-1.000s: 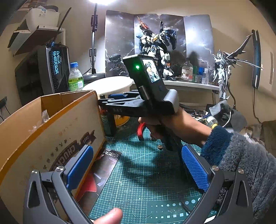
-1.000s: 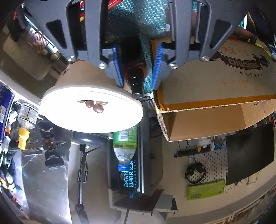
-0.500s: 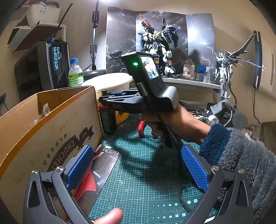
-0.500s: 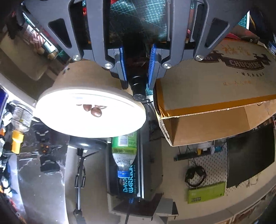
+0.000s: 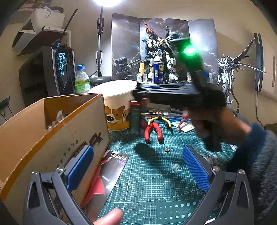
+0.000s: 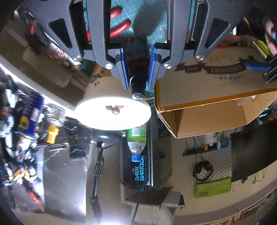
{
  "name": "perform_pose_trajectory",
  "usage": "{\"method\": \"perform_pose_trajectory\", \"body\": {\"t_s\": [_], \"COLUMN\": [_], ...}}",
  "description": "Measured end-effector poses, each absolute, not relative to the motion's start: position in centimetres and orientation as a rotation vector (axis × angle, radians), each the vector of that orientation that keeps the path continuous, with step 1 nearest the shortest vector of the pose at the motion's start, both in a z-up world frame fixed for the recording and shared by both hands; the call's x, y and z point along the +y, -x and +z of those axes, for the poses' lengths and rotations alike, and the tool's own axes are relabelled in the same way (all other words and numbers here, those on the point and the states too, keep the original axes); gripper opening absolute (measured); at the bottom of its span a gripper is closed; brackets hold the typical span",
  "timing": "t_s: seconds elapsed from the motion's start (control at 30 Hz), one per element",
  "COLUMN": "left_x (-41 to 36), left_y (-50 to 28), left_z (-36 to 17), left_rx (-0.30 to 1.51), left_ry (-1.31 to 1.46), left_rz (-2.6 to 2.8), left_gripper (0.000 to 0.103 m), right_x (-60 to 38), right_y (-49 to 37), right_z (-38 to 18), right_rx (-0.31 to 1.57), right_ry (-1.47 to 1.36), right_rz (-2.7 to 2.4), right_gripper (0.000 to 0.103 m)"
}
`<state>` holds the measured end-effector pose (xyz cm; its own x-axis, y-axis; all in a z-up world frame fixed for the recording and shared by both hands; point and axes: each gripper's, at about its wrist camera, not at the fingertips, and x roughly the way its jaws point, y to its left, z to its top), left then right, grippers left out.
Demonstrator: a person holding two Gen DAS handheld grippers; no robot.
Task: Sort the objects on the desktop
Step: 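Lift the spray bottle with the right tool and carry it toward the left tool, then set the spray bottle on the mat before the left tool, open right tool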
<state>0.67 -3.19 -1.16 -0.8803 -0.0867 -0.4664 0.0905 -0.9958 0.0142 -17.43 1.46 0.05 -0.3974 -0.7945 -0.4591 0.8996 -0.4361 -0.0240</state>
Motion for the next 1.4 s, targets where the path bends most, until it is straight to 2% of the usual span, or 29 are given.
{"method": "perform_pose_trajectory", "body": {"t_s": [0.43, 0.77, 1.0, 1.3, 1.37, 1.4], "left_x": [0.0, 1.8, 2.7, 3.7, 4.0, 4.1], "left_y": [-3.7, -6.4, -7.0, -7.4, -7.4, -7.5], "left_z": [0.6, 0.8, 0.2, 0.2, 0.2, 0.2], "left_rx": [-0.025, -0.034, -0.046, -0.021, -0.029, -0.032], "left_ry": [-0.712, -0.697, -0.726, -0.709, -0.706, -0.705], "left_rz": [-3.108, -3.206, -3.199, -3.184, -3.180, -3.178], "left_gripper": [0.103, 0.103, 0.103, 0.103, 0.103, 0.103], "right_x": [11.6, 16.7, 17.2, 17.6, 18.2, 18.5], "right_y": [8.5, 1.8, 1.2, 0.3, -0.1, -0.3], "right_z": [1.4, -0.1, -1.1, -1.9, -1.4, -1.1], "right_rx": [0.405, 0.332, 0.264, 0.268, 0.249, 0.238], "right_ry": [-0.580, -0.638, -0.623, -0.584, -0.531, -0.503], "right_rz": [-2.105, -2.138, -2.089, -2.069, -2.096, -2.110], "right_gripper": [0.021, 0.021, 0.021, 0.021, 0.033, 0.051]}}
